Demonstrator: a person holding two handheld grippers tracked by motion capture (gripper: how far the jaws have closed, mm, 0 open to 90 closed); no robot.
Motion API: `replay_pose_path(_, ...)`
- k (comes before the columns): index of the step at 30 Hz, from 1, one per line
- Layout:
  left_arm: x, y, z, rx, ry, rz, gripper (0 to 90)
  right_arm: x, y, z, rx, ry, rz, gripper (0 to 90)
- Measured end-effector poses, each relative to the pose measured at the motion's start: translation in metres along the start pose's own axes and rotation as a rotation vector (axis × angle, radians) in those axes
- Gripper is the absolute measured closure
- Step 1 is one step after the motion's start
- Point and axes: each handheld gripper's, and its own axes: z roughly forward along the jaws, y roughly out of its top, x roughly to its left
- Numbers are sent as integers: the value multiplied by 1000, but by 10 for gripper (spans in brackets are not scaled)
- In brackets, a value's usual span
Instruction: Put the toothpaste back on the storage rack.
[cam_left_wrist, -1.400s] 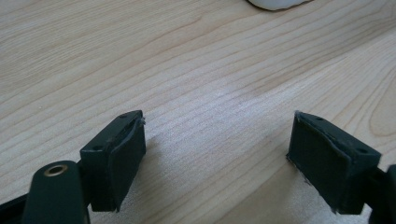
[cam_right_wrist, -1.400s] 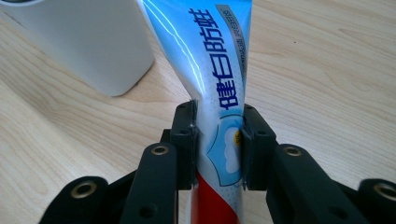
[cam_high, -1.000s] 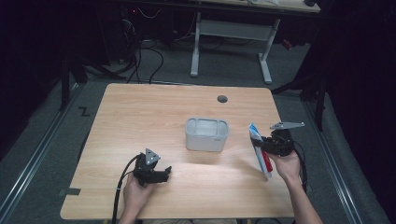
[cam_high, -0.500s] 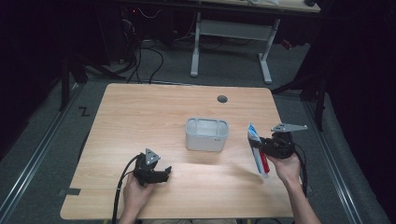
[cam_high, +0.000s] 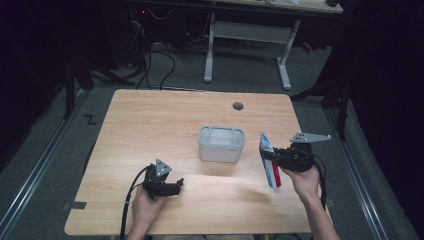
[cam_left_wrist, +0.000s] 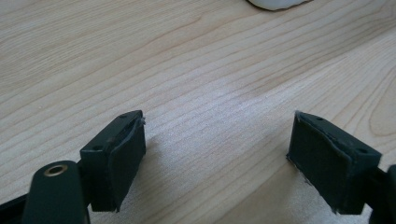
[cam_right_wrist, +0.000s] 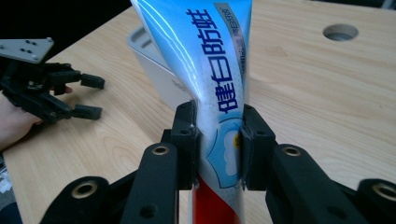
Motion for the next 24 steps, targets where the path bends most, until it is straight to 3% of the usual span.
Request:
replay_pose_path(5, 0, 0, 0, 0, 0, 0, 191, 8, 6, 7, 12, 11, -25, 713)
replay_pose_path(24, 0, 0, 0, 2, -2, 2, 191, 28, 31, 19, -32, 58, -85, 713)
